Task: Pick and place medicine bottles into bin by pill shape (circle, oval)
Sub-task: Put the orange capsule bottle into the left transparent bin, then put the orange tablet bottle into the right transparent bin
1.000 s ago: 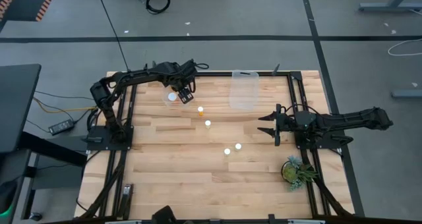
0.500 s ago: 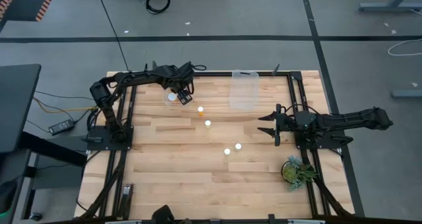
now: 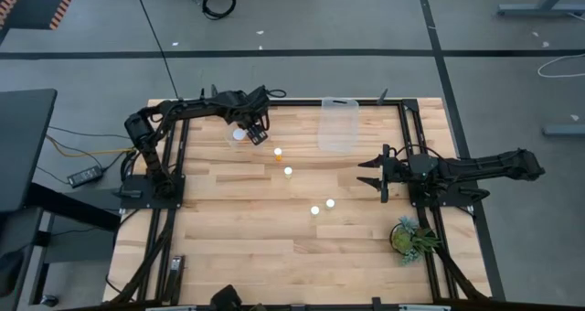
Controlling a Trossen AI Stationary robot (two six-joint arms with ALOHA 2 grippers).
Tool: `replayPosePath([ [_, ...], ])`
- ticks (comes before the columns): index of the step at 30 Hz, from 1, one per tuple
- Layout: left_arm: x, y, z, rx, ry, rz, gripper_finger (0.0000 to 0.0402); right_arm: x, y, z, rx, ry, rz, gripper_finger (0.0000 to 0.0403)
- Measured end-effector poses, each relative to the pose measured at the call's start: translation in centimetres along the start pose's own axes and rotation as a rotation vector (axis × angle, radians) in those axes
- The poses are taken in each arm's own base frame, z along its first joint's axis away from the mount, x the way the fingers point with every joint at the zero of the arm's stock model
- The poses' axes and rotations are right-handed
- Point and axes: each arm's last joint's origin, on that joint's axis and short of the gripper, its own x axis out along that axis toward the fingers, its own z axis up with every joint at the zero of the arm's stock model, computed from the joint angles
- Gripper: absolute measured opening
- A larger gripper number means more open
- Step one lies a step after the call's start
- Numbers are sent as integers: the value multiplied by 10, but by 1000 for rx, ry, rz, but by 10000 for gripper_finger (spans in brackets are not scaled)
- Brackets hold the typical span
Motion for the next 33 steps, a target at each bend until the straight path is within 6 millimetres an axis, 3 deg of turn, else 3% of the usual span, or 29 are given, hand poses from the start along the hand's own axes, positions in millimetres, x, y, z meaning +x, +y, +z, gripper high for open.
replayPosePath([
  [13, 0, 0, 0, 12, -4, 0, 287, 0, 0, 0, 0, 0, 0, 216],
  [23, -1, 0, 0, 34, 8, -3, 280, 0, 0, 0, 0, 0, 0, 216],
  [33, -18, -1, 12, 43, -2, -7, 279, 0, 0, 0, 0, 0, 0, 216],
])
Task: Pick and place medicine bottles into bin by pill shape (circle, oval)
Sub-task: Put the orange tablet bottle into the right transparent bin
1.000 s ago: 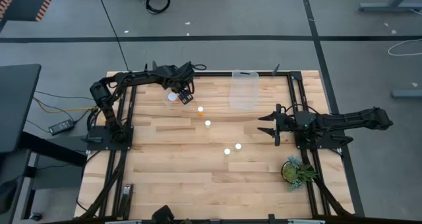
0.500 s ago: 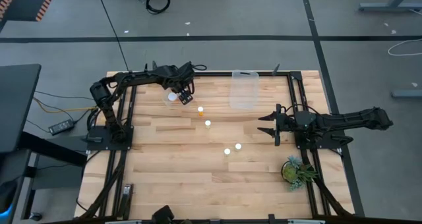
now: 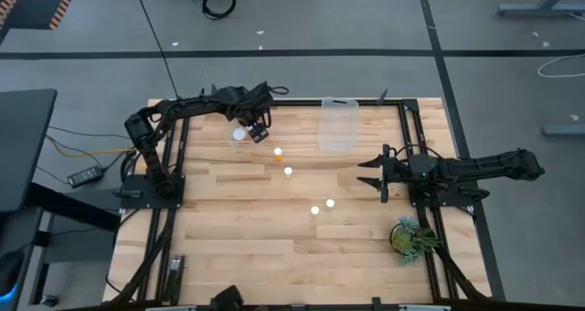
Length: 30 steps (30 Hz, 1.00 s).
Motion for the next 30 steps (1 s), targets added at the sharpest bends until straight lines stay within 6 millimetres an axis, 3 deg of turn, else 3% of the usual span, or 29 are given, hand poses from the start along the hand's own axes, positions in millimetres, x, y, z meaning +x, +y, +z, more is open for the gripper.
replayPosePath([
  [15, -30, -9, 20, 20, -63, -13, 282, 0, 0, 0, 0, 0, 0, 216],
  [30, -37, -30, 19, 52, -58, -114, 284, 0, 0, 0, 0, 0, 0, 216],
])
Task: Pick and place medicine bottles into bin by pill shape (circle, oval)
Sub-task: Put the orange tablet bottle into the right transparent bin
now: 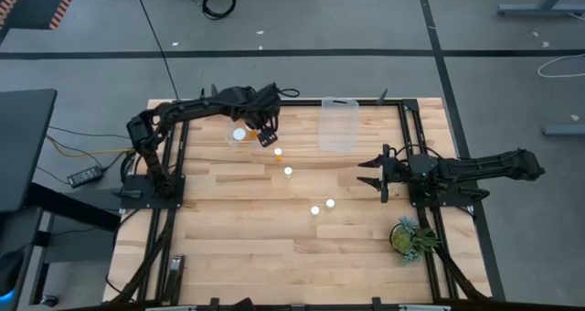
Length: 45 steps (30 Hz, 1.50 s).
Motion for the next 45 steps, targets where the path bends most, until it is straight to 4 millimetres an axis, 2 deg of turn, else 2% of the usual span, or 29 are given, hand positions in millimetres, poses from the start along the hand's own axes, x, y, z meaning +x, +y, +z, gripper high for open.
replayPosePath([
  [23, -1, -10, 0, -79, 4, -145, 284, 0, 0, 0, 0, 0, 0, 216],
  [36, -1, -10, 0, -169, 10, -152, 284, 0, 0, 0, 0, 0, 0, 216],
  [45, -3, -22, 2, -158, -6, -163, 284, 0, 0, 0, 0, 0, 0, 216],
])
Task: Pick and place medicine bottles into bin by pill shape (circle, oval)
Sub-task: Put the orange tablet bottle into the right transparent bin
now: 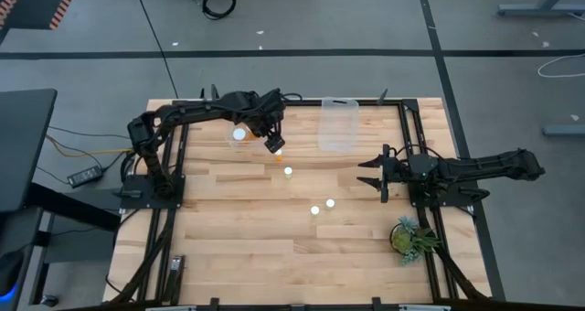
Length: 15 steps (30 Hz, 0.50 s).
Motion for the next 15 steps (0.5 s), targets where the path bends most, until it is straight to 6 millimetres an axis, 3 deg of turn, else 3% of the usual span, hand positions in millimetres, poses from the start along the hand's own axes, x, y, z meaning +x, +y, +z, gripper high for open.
replayPosePath([
  [15, 0, -19, 0, 59, -42, 2, 284, 0, 0, 0, 0, 0, 0, 216],
])
